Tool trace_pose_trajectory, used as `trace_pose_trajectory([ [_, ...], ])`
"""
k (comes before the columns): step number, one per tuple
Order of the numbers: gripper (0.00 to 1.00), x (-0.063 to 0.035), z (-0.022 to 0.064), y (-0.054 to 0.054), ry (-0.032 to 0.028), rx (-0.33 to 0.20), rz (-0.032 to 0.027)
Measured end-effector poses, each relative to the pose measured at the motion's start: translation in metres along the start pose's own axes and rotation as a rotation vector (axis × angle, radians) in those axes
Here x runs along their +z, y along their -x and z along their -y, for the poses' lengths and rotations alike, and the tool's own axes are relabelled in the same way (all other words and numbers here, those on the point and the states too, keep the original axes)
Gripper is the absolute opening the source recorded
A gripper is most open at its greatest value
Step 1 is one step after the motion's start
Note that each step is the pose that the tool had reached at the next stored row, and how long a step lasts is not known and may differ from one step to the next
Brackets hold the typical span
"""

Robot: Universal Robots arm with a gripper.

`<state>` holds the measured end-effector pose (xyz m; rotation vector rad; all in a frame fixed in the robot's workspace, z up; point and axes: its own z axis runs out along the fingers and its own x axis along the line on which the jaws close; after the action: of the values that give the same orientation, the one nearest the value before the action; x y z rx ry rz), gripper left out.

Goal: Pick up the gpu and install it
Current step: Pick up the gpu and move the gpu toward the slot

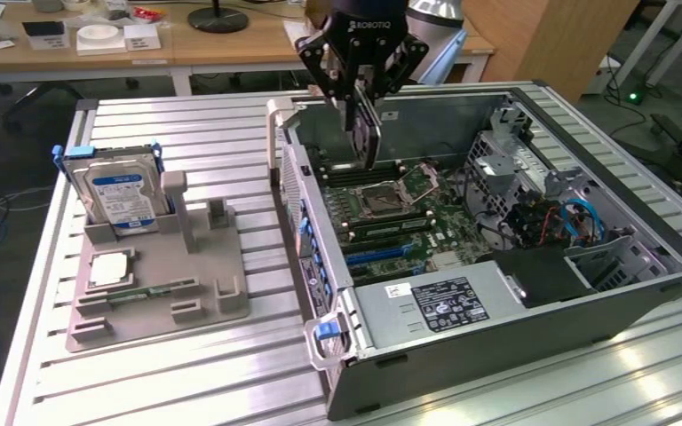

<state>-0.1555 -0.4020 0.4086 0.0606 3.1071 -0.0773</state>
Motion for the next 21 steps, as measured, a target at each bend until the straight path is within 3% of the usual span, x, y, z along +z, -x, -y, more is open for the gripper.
trace_pose_trajectory([
  [21,0.28,0.0007,-0.0008,0.021,0.0000,0.000,0.0000],
])
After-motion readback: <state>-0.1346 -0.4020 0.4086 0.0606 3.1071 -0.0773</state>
